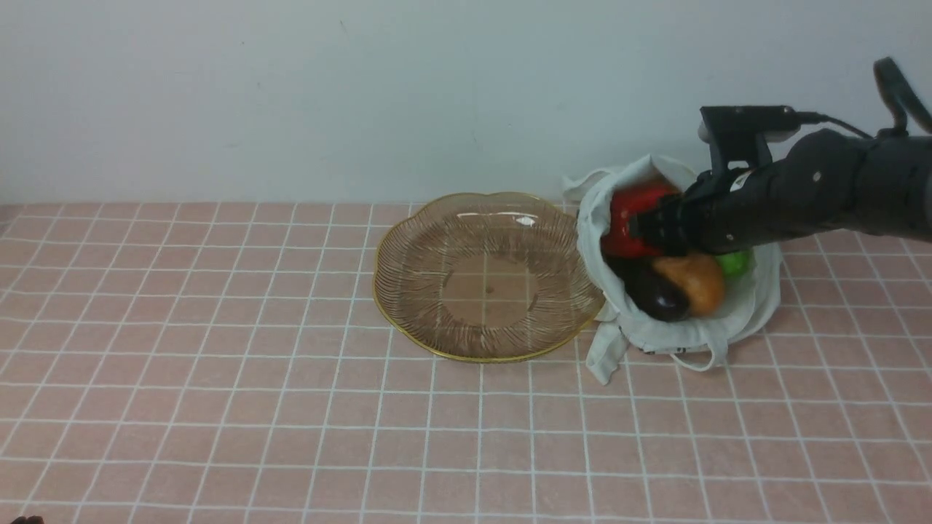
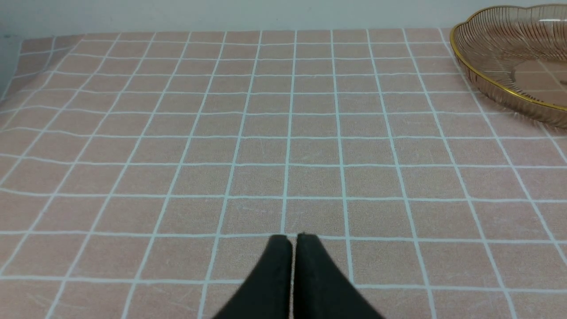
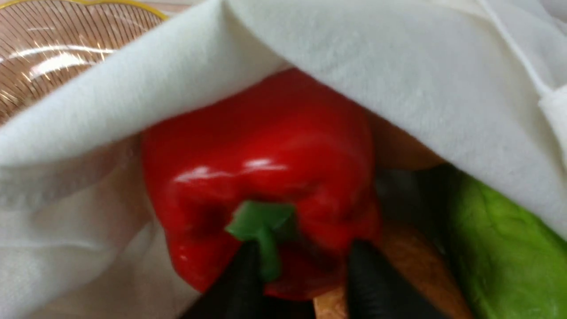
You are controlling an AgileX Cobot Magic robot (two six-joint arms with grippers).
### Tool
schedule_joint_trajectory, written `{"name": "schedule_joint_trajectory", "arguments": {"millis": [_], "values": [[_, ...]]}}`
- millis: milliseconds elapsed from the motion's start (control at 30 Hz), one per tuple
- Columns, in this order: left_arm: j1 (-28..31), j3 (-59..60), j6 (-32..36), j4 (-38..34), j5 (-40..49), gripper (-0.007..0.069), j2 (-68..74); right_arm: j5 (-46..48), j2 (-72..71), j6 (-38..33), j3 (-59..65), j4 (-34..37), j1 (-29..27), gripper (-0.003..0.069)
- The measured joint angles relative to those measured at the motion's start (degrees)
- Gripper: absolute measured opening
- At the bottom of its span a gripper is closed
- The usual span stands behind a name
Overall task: Take vegetables from bag on pink coffee tablecloth place on plate.
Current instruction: 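Reach for the red bell pepper in the white bag with the right gripper, then place the red bell pepper on the plate with the right gripper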
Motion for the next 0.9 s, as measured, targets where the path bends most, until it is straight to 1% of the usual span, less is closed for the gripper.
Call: {"name": "schedule_joint_trajectory", "arguments": {"millis": [67,133,467,600,800,900], "values": [[0.0,0.0,0.0,0.0,0.0,-0.0005,0.0,0.5,0.0,-0.1,0.0,0.0,0.0,0.0037],[0.0,0.0,0.0,0.0,0.0,-0.0005,0.0,1.3,-0.3,-0.1,0.0,-0.2,0.0,0.0017],[0.0,0.0,0.0,0.0,0.0,-0.0005,0.0,8.6,-7.1,-0.1,0.0,-3.8,0.0,0.0015],[0.0,0.0,0.0,0.0,0.0,-0.0005,0.0,13.7,-11.4,-0.1,0.0,-6.0,0.0,0.0015],[0.0,0.0,0.0,0.0,0.0,-0.0005,0.0,21.7,-20.4,-0.1,-1.8,-6.4,0.0,0.0015],[0.0,0.0,0.0,0.0,0.0,-0.0005,0.0,22.9,-23.6,-0.1,-2.6,-5.0,0.0,0.0015]]}}
